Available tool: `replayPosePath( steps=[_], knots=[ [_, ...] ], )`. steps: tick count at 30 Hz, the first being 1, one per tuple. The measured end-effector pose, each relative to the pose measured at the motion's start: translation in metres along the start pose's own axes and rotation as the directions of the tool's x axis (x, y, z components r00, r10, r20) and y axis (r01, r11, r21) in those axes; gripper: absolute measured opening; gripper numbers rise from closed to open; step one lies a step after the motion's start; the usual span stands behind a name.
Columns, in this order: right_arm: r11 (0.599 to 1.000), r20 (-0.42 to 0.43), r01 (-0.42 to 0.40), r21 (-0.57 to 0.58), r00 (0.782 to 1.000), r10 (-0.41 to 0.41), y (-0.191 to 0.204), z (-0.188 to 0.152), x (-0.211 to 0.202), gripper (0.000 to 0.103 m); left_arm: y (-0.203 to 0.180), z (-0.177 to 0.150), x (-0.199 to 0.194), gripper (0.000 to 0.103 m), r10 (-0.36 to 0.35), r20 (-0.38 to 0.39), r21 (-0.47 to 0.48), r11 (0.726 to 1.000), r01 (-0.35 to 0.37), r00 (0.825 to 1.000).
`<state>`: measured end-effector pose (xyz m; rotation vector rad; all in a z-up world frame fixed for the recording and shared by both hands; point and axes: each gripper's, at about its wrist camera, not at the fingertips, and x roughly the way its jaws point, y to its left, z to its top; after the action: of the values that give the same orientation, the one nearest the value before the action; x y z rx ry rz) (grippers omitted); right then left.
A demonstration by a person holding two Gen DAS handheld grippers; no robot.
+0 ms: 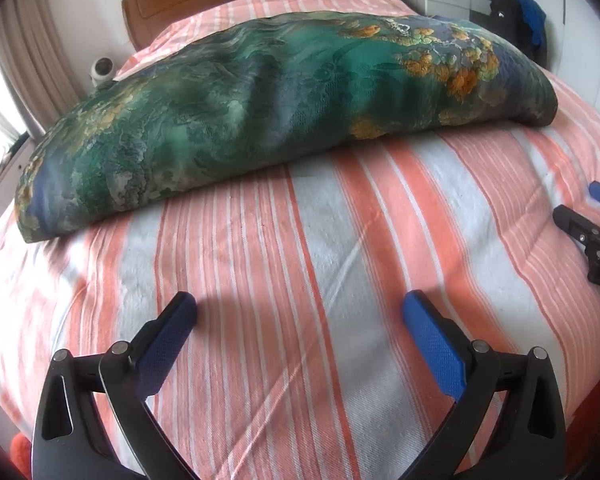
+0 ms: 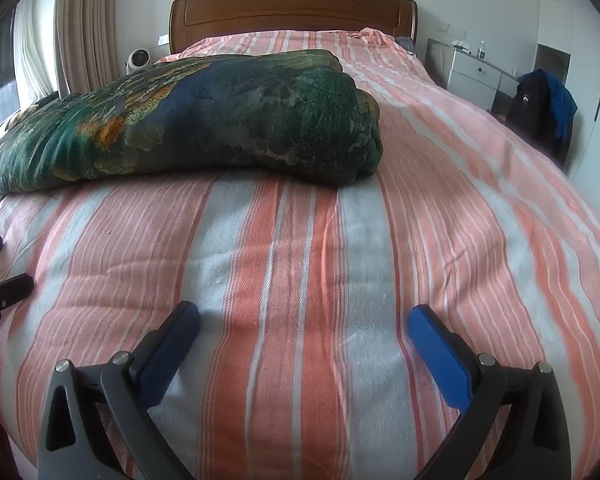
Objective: Fold large clothes
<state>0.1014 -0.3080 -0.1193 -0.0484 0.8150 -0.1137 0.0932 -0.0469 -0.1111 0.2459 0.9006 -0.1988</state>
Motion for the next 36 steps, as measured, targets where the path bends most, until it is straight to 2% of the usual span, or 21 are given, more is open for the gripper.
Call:
replayPosePath(
  steps=[13,17,19,22,24,25,26,28,29,30,31,32,33,34,35,36],
  knots=[
    [1.000,-0.006,0.003,-0.001,1.000,-0.003,0.001,0.002,0.001,0.102,0.002,-0.001,-0.002,0.102,-0.010,0.008,-0.004,1.000,0.010,1.000],
    [1.000,-0.006,0.000,0.000,1.000,0.000,0.001,0.001,0.001,0.102,0.010,-0.002,-0.014,0.102,-0.072,0.030,-0.040,0.997,0.073,0.997],
    [1.000,-0.006,-0.008,0.005,1.000,0.008,-0.001,0.001,0.001,0.102,0.012,0.008,-0.031,0.102,-0.107,0.091,-0.036,0.993,0.111,0.990],
    [0.999,-0.024,-0.043,0.032,0.999,0.044,-0.010,0.005,-0.004,0.102,0.012,0.039,-0.063,0.102,-0.118,0.240,0.008,0.993,0.119,0.964],
    [0.988,0.005,-0.111,0.107,0.994,0.111,-0.021,0.015,-0.014,0.102,0.009,0.068,-0.070,0.102,-0.135,0.298,0.058,0.991,0.123,0.945],
    [0.975,0.037,-0.161,0.156,0.987,0.157,-0.028,0.021,-0.018,0.102,0.007,0.078,-0.068,0.102,-0.130,0.310,0.065,0.991,0.116,0.942],
    [0.945,0.085,-0.234,0.229,0.972,0.220,-0.039,0.032,-0.022,0.102,0.006,0.093,-0.060,0.102,-0.123,0.318,0.061,0.992,0.109,0.940],
    [0.885,0.136,-0.321,0.336,0.947,0.292,-0.056,0.048,-0.018,0.102,0.007,0.113,-0.034,0.102,-0.134,0.269,0.041,0.991,0.128,0.954],
    [0.826,0.154,-0.371,0.425,0.929,0.338,-0.070,0.060,-0.008,0.102,0.003,0.120,-0.014,0.102,-0.159,0.208,0.036,0.987,0.154,0.965],
    [0.779,0.162,-0.397,0.485,0.916,0.366,-0.079,0.066,0.002,0.102,-0.005,0.124,0.011,0.102,-0.210,0.110,0.051,0.977,0.206,0.972],
    [0.730,0.163,-0.412,0.545,0.906,0.390,-0.086,0.072,0.014,0.102,-0.016,0.124,0.032,0.103,-0.233,0.015,0.087,0.969,0.231,0.972],
    [0.671,0.159,-0.418,0.612,0.896,0.414,-0.094,0.078,0.033,0.102,-0.032,0.118,0.044,0.103,-0.158,-0.010,0.189,0.969,0.157,0.987],
    [0.634,0.146,-0.425,0.646,0.884,0.444,-0.096,0.081,0.048,0.102,-0.042,0.112,0.043,0.103,-0.112,0.011,0.266,0.958,0.105,0.994],
    [0.606,0.120,-0.419,0.676,0.874,0.471,-0.095,0.084,0.065,0.100,-0.048,0.107,0.039,0.102,-0.081,0.031,0.322,0.944,0.067,0.996],
    [0.600,0.113,-0.416,0.684,0.872,0.475,-0.094,0.087,0.072,0.094,-0.048,0.105,0.031,0.102,-0.089,0.036,0.339,0.938,0.072,0.995],
    [0.603,0.124,-0.421,0.678,0.874,0.470,-0.092,0.091,0.074,0.089,-0.040,0.105,0.021,0.101,-0.135,0.024,0.317,0.941,0.121,0.991]
  ],
)
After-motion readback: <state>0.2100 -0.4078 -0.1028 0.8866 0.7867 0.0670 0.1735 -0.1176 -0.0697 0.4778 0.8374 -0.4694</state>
